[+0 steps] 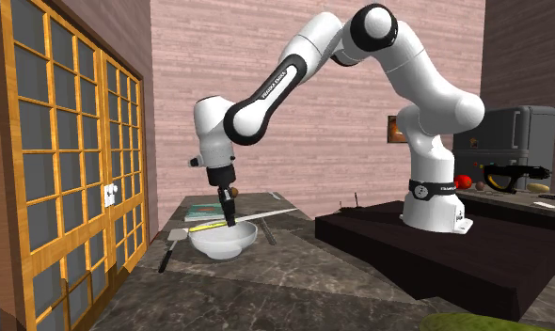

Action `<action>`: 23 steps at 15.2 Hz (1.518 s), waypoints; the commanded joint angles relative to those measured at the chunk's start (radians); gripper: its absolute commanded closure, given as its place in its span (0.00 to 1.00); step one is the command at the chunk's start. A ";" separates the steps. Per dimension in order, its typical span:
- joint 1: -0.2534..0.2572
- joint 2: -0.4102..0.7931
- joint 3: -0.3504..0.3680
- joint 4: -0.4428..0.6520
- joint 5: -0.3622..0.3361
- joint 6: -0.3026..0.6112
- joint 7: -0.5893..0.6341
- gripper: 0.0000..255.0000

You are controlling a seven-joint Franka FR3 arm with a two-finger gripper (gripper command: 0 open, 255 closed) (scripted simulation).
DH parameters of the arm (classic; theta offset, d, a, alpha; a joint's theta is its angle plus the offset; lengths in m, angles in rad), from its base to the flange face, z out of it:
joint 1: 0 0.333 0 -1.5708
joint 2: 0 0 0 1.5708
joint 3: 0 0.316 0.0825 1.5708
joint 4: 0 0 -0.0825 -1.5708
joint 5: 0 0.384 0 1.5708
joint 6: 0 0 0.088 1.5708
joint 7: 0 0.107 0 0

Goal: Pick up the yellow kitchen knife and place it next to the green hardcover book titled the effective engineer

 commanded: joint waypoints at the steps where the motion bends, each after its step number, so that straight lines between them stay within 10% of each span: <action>1: -0.034 -0.003 -0.010 -0.001 -0.001 0.002 -0.044 1.00; 23: -0.377 0.178 -0.075 0.272 0.023 -0.047 -0.435 1.00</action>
